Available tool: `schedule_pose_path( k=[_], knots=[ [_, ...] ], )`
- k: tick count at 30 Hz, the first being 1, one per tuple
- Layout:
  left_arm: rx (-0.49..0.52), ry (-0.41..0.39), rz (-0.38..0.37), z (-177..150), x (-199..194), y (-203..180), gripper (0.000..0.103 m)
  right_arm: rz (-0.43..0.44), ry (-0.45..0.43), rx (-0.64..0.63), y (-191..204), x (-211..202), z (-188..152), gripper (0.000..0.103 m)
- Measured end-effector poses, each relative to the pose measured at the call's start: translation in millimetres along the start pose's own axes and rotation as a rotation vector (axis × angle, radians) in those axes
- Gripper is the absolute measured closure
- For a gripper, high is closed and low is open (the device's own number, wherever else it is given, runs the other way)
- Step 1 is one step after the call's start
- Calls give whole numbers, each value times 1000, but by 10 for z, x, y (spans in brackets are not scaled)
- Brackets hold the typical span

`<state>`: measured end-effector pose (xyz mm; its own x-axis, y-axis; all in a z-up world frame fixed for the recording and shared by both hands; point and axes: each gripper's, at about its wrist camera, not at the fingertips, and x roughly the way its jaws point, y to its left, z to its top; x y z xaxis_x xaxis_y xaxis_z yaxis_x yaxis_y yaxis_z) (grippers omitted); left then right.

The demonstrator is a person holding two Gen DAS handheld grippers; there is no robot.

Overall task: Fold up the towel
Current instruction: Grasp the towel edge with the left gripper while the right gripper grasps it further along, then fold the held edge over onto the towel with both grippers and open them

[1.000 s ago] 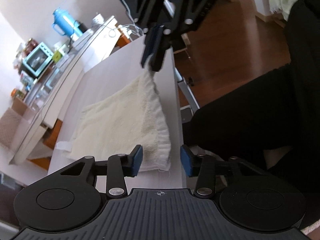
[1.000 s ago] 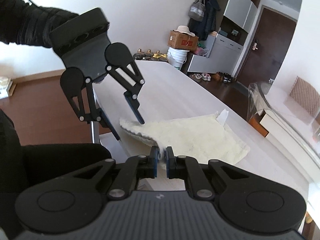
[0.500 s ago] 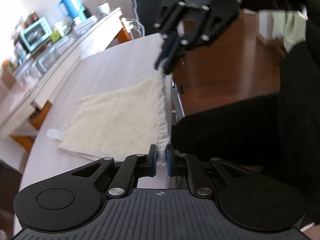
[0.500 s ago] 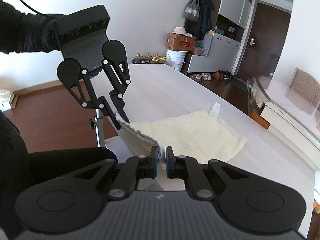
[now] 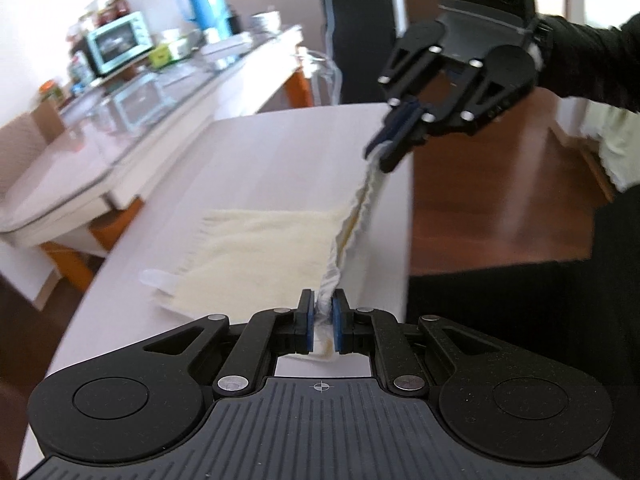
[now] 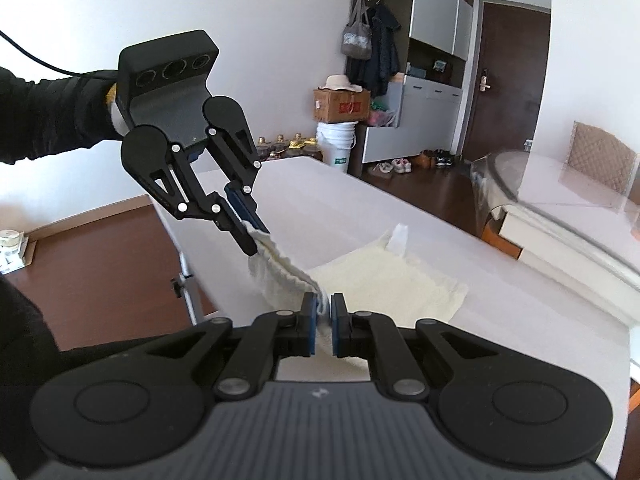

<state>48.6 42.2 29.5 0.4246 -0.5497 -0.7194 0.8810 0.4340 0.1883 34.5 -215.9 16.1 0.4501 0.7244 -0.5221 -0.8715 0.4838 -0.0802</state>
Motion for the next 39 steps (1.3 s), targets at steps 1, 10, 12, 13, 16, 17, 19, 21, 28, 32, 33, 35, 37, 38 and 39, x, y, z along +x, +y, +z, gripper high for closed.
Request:
schedule_pose_path(
  k=[1, 10, 12, 13, 16, 17, 19, 21, 28, 32, 33, 35, 37, 38, 39],
  knots=[
    [-11, -2, 7, 24, 3, 46, 94, -1, -3, 1, -45, 21, 21, 95],
    [-47, 13, 66, 227, 113, 462, 94, -27, -16, 67, -540, 311, 176, 95],
    [-58, 18, 79, 248, 142, 539, 94, -33, -9, 76, -619, 392, 209, 95],
    [-72, 21, 86, 256, 175, 601, 94, -41, -3, 81, -666, 446, 224, 95],
    [-103, 38, 104, 258, 275, 727, 94, -45, 13, 113, -810, 586, 259, 95],
    [-113, 45, 112, 254, 314, 768, 94, -47, 18, 122, -856, 638, 265, 95],
    [-138, 55, 122, 237, 393, 854, 94, -49, 28, 135, -924, 725, 271, 95],
    [-160, 61, 128, 216, 441, 925, 94, -48, 40, 148, -1008, 820, 271, 95],
    [-231, 73, 131, 126, 602, 1170, 94, -69, 71, 187, -1210, 1061, 240, 95],
    [-250, 91, 126, 91, 712, 1244, 93, -76, 94, 202, -1264, 1154, 206, 95],
    [-254, 98, 126, 78, 741, 1257, 93, -76, 105, 208, -1281, 1188, 191, 95],
    [-258, 110, 130, 59, 790, 1271, 93, -85, 124, 214, -1302, 1243, 164, 93],
    [-263, 123, 132, 47, 832, 1277, 91, -95, 145, 221, -1318, 1298, 124, 92],
    [-264, 126, 135, 42, 849, 1279, 88, -100, 148, 222, -1317, 1305, 114, 83],
    [-264, 131, 141, 32, 870, 1281, 87, -116, 154, 227, -1321, 1316, 100, 81]
  ],
)
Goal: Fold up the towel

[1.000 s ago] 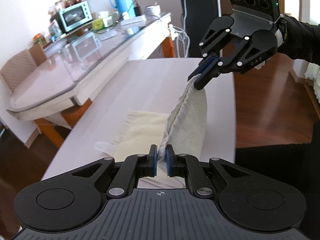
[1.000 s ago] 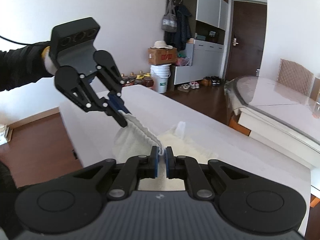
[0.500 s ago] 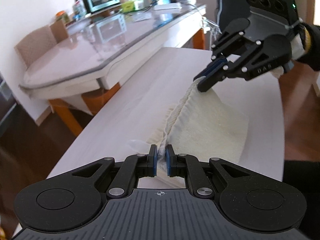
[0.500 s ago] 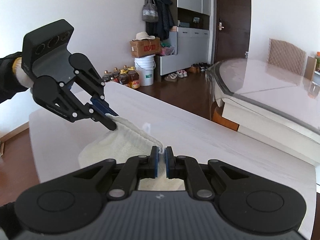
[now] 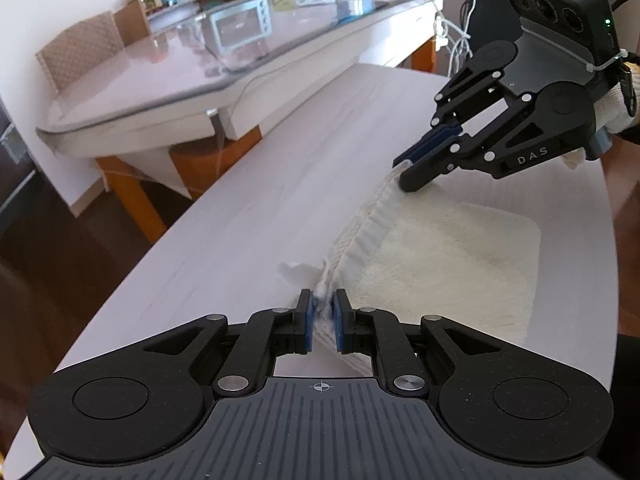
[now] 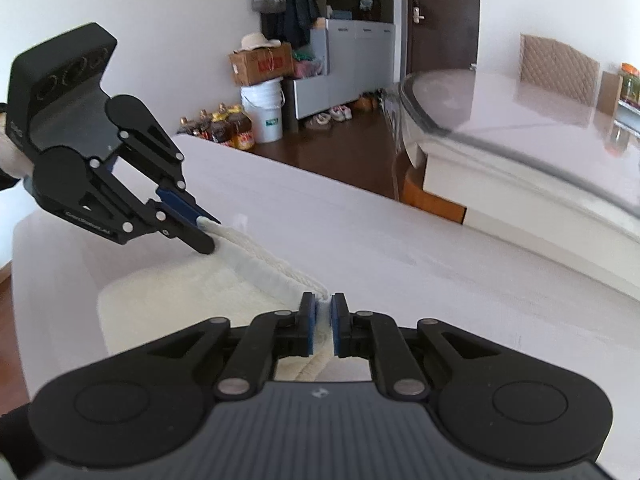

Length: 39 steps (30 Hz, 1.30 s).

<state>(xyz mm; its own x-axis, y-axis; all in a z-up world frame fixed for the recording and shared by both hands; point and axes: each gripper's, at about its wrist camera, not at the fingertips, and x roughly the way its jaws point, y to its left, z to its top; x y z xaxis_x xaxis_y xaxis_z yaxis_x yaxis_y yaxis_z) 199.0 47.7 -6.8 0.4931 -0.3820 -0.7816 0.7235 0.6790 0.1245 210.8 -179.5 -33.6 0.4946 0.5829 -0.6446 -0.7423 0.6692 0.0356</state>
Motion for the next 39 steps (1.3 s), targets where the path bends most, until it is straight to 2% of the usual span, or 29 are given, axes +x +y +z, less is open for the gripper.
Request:
schedule_pose_path(
  k=[6, 12, 22, 25, 31, 34, 39],
  knots=[
    [-34, -5, 30, -28, 20, 60, 73, -26, -54, 67, -77, -151, -18, 80],
    [-61, -22, 53, -49, -49, 78, 72, 7, -80, 65, 96, -420, -92, 80],
    [-53, 1, 91, -12, -2, -7, 70, 35, -70, 69, 301, -427, -190, 76],
    [-50, 4, 99, 1, 4, -23, 70, 36, -68, 66, 342, -445, -201, 71],
    [-45, 10, 112, 9, 4, -59, 64, 23, -71, 69, 359, -432, -189, 68],
    [-42, 12, 119, 1, 3, -77, 63, 14, -71, 70, 372, -426, -197, 62],
    [-39, 7, 135, -16, -16, -107, 57, 4, -70, 65, 394, -432, -193, 61]
  ],
)
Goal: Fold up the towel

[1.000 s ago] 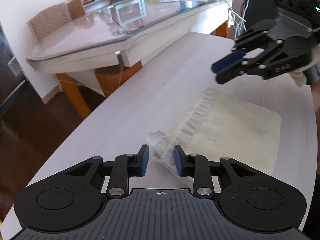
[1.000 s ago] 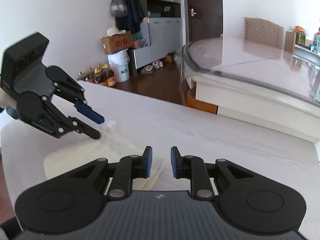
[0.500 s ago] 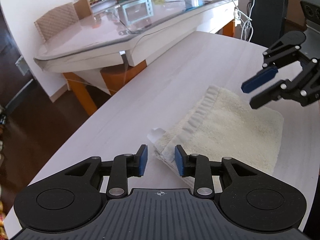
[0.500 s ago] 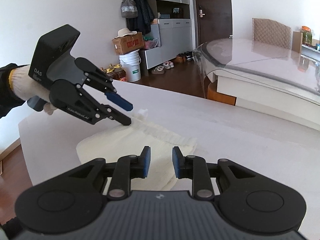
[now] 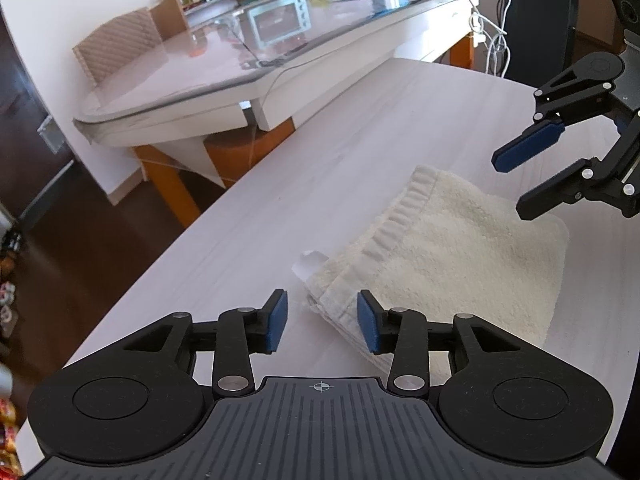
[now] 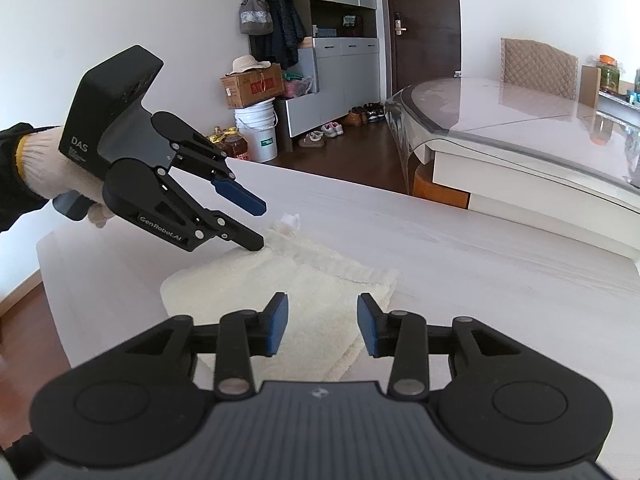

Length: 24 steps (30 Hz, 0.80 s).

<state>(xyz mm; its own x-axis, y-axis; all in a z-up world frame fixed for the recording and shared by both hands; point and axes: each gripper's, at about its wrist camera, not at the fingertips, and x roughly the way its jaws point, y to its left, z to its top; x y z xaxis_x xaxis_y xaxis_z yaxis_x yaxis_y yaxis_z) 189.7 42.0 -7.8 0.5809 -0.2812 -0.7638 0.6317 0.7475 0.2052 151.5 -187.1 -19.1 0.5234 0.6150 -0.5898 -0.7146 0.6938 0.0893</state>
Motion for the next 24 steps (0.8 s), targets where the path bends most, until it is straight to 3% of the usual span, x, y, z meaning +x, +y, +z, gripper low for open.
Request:
schedule_pose_path(
  k=[1, 7, 13, 19, 24],
  knots=[
    [0, -5, 5, -5, -12, 1, 53, -4, -1, -2, 6, -1, 2, 61],
    [0, -33, 13, -65, -189, 26, 53, -33, 1, -7, 6, -27, 21, 62],
    [25, -56, -31, -153, -360, -79, 53, -38, 7, 27, -57, -26, 17, 62],
    [92, -48, -65, -139, -283, -240, 56, -11, 48, 67, -108, 23, -73, 63],
    [105, -20, -50, -164, -120, -259, 56, -28, 70, 60, -111, 74, -161, 63]
  ],
)
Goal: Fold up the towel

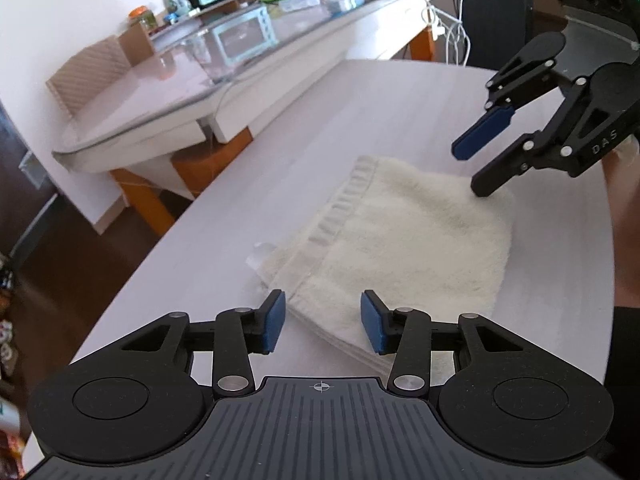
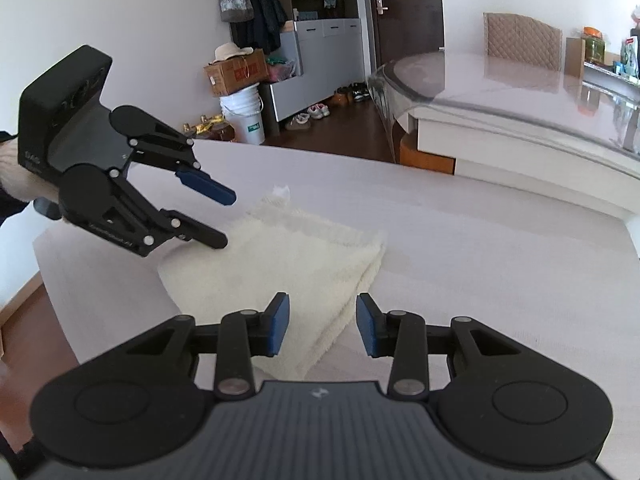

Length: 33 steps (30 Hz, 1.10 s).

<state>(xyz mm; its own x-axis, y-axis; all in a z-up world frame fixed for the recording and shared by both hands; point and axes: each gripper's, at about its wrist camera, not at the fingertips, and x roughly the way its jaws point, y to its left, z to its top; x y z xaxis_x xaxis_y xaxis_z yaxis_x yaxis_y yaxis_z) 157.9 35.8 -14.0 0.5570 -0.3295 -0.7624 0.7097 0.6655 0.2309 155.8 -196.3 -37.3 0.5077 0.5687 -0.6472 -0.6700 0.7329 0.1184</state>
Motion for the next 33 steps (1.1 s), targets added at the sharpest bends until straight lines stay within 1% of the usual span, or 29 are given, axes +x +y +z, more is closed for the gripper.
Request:
schedule_pose_path(
  k=[3, 4, 6, 7, 9, 10, 13, 16, 19, 21, 24, 25, 26, 27, 28, 29, 30, 31, 33],
  knots=[
    [3, 7, 9, -36, 55, 2, 56, -40, 24, -25, -1, 38, -38, 63],
    [-2, 4, 8, -41, 55, 10, 55, -46, 4, -18, -11, 9, -31, 63],
    [-5, 3, 7, -46, 62, 24, 55, -35, -28, -6, -17, -33, -9, 63],
    [-6, 3, 6, -46, 67, 31, 55, -23, -58, -9, 1, -64, 14, 63],
    [-9, 4, 2, -43, 83, 48, 54, -2, -75, -35, 61, -61, 43, 72],
    [-9, 4, 1, -41, 88, 53, 53, 15, -76, -55, 103, -43, 60, 81],
    [-17, 2, 0, -40, 106, 76, 51, 43, -45, -97, 190, 44, 58, 81],
    [-36, -3, -2, -54, 108, 108, 50, 24, 17, -136, 240, 116, -18, 81],
    [-53, -13, -15, -54, 83, 139, 51, 26, 12, -119, 233, 60, -57, 81],
    [-71, -38, -18, -43, 45, 194, 52, 29, -25, -105, 235, -31, -31, 81],
    [-140, -55, -36, -7, 33, 342, 56, 38, -38, -107, 271, -69, 3, 79],
    [-151, -54, -41, 5, 48, 377, 56, 41, -38, -117, 301, -72, 16, 79],
    [-150, -51, -40, 13, 62, 386, 59, 42, -37, -123, 314, -71, 21, 79],
    [-144, -43, -40, 23, 93, 391, 60, 45, -35, -128, 328, -61, 27, 79],
    [-139, -37, -41, 31, 118, 393, 66, 51, -32, -127, 341, -47, 25, 79],
    [-133, -34, -43, 35, 129, 382, 75, 52, -30, -125, 345, -44, 19, 79],
    [-120, -28, -48, 41, 149, 361, 79, 52, -28, -123, 347, -44, 13, 79],
    [-109, -23, -50, 44, 164, 342, 81, 53, -27, -121, 350, -43, 7, 79],
    [-82, -25, -28, 41, 160, 298, 88, 50, -24, -119, 346, -43, -9, 79]
  ],
)
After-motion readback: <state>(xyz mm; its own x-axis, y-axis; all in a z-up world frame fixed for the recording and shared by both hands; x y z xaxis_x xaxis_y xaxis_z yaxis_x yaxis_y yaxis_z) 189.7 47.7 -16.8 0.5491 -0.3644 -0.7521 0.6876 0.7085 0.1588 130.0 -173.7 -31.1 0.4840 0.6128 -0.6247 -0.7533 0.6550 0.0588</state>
